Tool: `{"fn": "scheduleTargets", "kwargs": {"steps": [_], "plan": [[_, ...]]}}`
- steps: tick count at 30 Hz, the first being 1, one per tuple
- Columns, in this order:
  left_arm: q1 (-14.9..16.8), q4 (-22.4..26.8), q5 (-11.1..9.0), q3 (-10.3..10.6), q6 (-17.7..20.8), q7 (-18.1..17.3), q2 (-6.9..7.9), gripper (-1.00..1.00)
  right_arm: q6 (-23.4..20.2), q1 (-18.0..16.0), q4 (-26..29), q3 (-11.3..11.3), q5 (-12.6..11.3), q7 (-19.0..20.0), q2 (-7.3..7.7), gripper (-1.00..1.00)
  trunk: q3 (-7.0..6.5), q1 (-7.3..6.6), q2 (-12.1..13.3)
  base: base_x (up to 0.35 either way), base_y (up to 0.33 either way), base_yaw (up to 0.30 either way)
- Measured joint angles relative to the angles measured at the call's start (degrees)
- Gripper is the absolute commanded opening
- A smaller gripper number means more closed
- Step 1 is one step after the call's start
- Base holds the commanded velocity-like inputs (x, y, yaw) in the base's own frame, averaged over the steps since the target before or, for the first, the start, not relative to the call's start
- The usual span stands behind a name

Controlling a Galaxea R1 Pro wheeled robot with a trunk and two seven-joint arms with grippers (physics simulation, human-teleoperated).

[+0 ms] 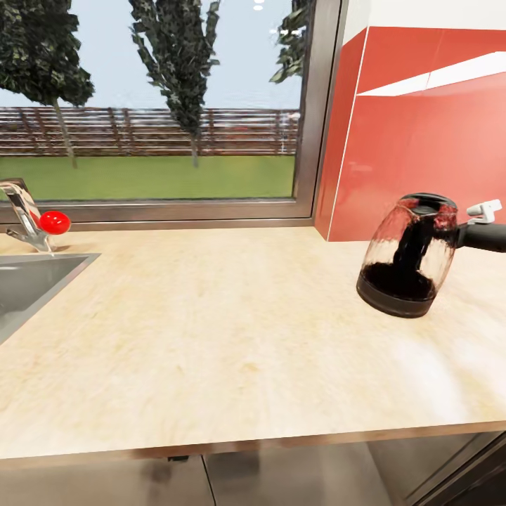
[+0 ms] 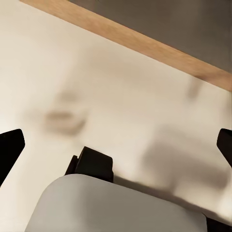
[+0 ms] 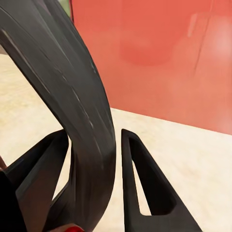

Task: Set up a coffee station on the kitchen countertop: keep the coffee maker on the countertop, move the bottle of coffee from the kitchen shelf to the counter next to the coffee maker, place a paper coffee filter on top of the coffee maker, put the saucer next to the coffee maker with the coffee cup on the saucer, and place the electric kettle next to the coffee maker.

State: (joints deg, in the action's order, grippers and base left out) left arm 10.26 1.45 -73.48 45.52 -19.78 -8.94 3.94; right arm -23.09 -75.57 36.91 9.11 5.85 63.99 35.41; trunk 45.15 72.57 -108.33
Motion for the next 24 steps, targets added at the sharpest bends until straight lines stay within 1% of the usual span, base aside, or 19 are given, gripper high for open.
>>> {"fn": "scheduleTargets", "kwargs": {"steps": [24], "plan": [[0.0, 0.05, 0.0, 0.0, 0.0, 0.0, 0.0, 1.0, -0.43, 0.01, 0.27, -0.26, 0.09, -0.36, -0.11, -1.0, 0.0, 0.0, 0.0, 0.0, 0.0, 0.0]]}}
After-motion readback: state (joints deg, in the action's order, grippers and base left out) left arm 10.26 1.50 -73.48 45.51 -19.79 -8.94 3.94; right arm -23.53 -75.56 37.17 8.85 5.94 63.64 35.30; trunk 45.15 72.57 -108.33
